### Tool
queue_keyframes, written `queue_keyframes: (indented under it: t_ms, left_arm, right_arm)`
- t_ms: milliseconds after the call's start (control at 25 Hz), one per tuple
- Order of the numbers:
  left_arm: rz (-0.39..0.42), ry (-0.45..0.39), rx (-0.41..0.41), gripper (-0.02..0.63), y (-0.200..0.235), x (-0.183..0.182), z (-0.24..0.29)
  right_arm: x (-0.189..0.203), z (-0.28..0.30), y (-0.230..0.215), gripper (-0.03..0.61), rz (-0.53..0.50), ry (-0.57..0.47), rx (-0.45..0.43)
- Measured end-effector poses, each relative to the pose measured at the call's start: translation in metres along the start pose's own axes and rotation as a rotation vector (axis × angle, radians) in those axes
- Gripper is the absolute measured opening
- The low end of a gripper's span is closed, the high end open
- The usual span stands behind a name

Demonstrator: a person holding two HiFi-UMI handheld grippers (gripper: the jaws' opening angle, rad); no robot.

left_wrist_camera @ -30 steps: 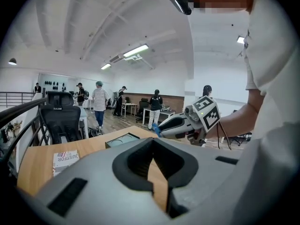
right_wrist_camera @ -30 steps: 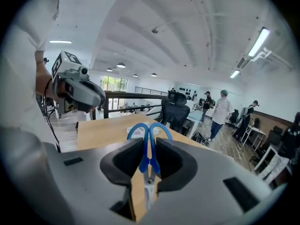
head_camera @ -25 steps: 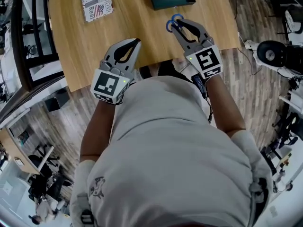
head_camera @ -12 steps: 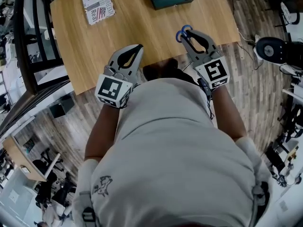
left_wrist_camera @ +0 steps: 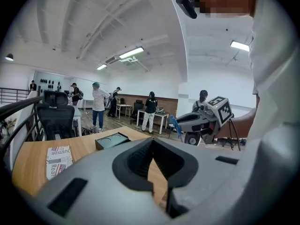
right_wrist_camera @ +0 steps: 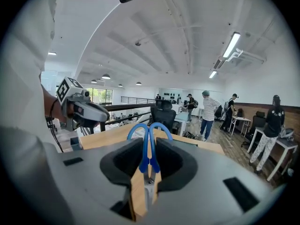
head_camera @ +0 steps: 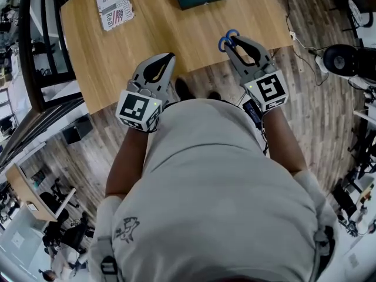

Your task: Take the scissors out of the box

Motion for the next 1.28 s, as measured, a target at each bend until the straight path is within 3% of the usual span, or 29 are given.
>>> queue_keyframes:
  t_ms: [680,920,1280]
  left_arm:
    - [0.008,-0.002,-0.086,0.005,-0.123,0.017,-0.003]
    - [0.04,-0.011,-0.106,0.005,-0.138,0.011,-0.031]
    - [0.062,-0.028,-0.063,0.005,-0.141,-0.002,-0.075]
  right_arm:
    - [0.001,-0.119,0.007,0.094,0.01,-0.065,-0.059]
    - [-0.001,-0.141,0.027,0.094,0.009,-0.076,-0.076]
    - [-0.012,-0.147,0.072,0.095,0.018,-0.068,-0.046]
Point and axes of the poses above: the fingertips, and each gripper's own axes: z forward along the fingers, y to its left, x out of its underside, the point moved 1 cm from there along -z, backward along the fingers, and after that the axes turned 15 degrees about -y, right-handed, at the moved point
